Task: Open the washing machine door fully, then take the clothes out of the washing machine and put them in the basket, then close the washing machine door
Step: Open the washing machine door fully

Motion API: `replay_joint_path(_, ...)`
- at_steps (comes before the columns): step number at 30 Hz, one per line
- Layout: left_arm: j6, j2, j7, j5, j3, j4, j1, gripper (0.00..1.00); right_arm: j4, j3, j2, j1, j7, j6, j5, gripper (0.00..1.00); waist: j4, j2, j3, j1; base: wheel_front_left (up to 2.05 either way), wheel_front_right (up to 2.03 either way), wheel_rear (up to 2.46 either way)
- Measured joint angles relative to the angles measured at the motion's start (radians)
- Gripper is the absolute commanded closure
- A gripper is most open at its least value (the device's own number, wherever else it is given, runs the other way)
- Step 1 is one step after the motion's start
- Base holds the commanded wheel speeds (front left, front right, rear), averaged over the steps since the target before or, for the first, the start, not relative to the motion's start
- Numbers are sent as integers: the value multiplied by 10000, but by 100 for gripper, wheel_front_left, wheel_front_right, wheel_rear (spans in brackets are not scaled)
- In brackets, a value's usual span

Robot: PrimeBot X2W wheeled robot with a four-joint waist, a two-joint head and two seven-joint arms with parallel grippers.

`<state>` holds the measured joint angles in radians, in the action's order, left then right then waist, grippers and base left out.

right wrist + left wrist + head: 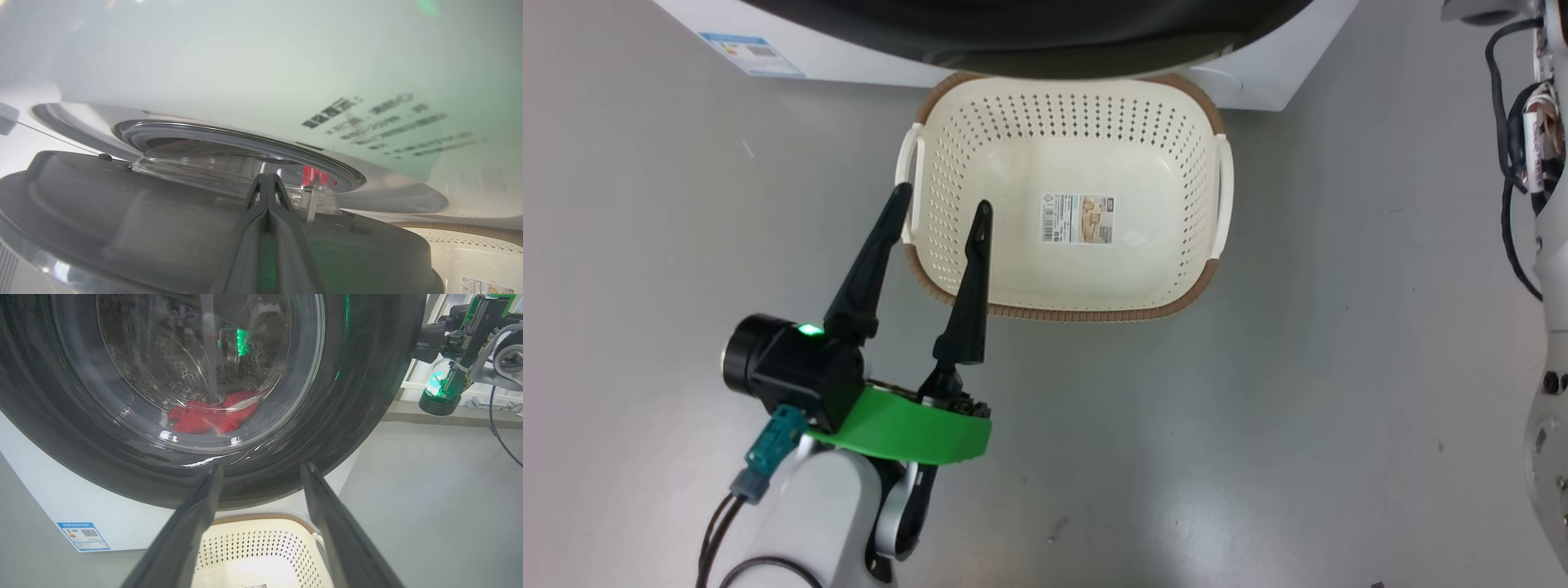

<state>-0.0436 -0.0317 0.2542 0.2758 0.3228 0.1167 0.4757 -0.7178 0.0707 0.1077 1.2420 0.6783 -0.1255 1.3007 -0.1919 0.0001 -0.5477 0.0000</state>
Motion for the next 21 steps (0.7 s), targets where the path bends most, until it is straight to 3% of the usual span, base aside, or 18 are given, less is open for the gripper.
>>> replay_joint_path(21, -12, 0, 25, 2, -128, 499, -23, 0, 855, 107, -153, -1750, 525, 0, 46, 100, -84, 0, 924, 0, 0, 0, 0)
